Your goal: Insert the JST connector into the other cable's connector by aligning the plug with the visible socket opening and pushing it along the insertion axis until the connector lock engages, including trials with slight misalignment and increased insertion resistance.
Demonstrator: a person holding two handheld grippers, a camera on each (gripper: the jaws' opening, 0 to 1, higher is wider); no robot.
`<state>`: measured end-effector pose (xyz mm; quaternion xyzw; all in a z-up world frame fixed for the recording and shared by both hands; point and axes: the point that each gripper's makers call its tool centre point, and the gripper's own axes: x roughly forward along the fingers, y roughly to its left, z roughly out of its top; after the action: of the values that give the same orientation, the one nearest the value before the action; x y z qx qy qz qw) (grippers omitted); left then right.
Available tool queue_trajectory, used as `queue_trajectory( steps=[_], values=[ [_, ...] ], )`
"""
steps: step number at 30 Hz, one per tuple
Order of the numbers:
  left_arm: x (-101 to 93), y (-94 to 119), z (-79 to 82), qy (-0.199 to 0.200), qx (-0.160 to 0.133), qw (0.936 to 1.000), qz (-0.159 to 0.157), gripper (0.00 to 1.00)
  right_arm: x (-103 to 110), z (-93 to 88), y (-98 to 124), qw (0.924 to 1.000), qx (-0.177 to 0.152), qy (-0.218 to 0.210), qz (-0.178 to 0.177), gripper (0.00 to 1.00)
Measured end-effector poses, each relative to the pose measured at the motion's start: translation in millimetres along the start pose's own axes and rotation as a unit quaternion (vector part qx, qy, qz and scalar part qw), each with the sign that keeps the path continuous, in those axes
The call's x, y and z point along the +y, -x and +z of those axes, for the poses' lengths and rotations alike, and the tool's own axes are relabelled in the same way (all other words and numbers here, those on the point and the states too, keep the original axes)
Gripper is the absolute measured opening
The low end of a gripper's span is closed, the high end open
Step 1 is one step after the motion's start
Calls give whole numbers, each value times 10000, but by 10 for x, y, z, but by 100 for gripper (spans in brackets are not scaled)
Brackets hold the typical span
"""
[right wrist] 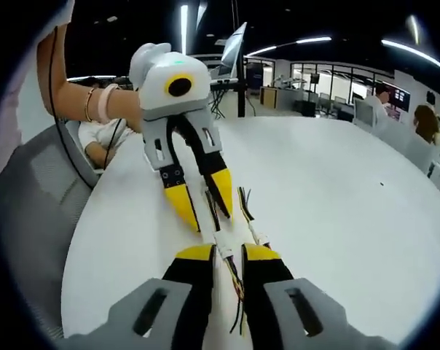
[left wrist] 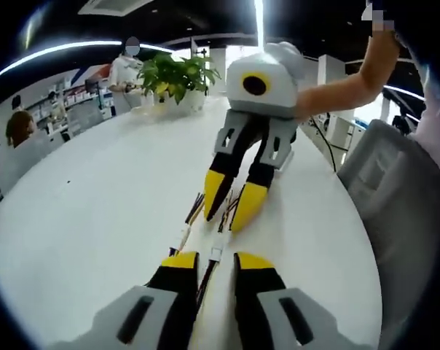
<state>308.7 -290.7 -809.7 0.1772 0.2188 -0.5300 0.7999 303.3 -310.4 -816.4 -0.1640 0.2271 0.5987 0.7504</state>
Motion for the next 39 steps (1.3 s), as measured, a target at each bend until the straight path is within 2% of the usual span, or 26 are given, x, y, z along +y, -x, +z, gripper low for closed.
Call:
queue_trajectory(
  steps=[4,7,10,12,14,17,21,23,27,32,39],
  values=[
    [90,172,180,39,-238,9992,306,12,31,215,110,9994,-276,-127,-163,15],
    [110,299,272,192,-431,9982,374,15,6,312,165,9983,-449,-194,-318,16],
    [51,371,319,256,-430,9981,348,17,24,424,237,9970,-583,-258,-430,18],
    [9,434,318,150,-329,9986,376,19,46,537,310,9939,-769,-529,-580,20],
    [-51,482,342,134,-296,9987,399,21,96,598,375,9934,-811,-512,-626,24],
    [-131,535,394,-6,-352,9985,426,22,72,644,425,9921,-908,-481,-716,28],
    [-191,651,495,19,-460,9972,583,25,179,748,582,9889,-1038,-583,-885,33],
    [-209,687,545,32,-517,9966,638,28,219,775,638,9876,-1084,-631,-945,35],
    [-149,805,631,-101,-604,9928,1031,45,322,801,733,9845,-1131,-843,-1044,42],
    [-141,976,702,-77,-722,9877,1384,46,462,830,793,9819,-1135,-1041,-1100,52],
    [-269,1126,670,45,-741,9851,1548,53,666,785,841,9830,-989,-1027,-1157,58]
  ],
)
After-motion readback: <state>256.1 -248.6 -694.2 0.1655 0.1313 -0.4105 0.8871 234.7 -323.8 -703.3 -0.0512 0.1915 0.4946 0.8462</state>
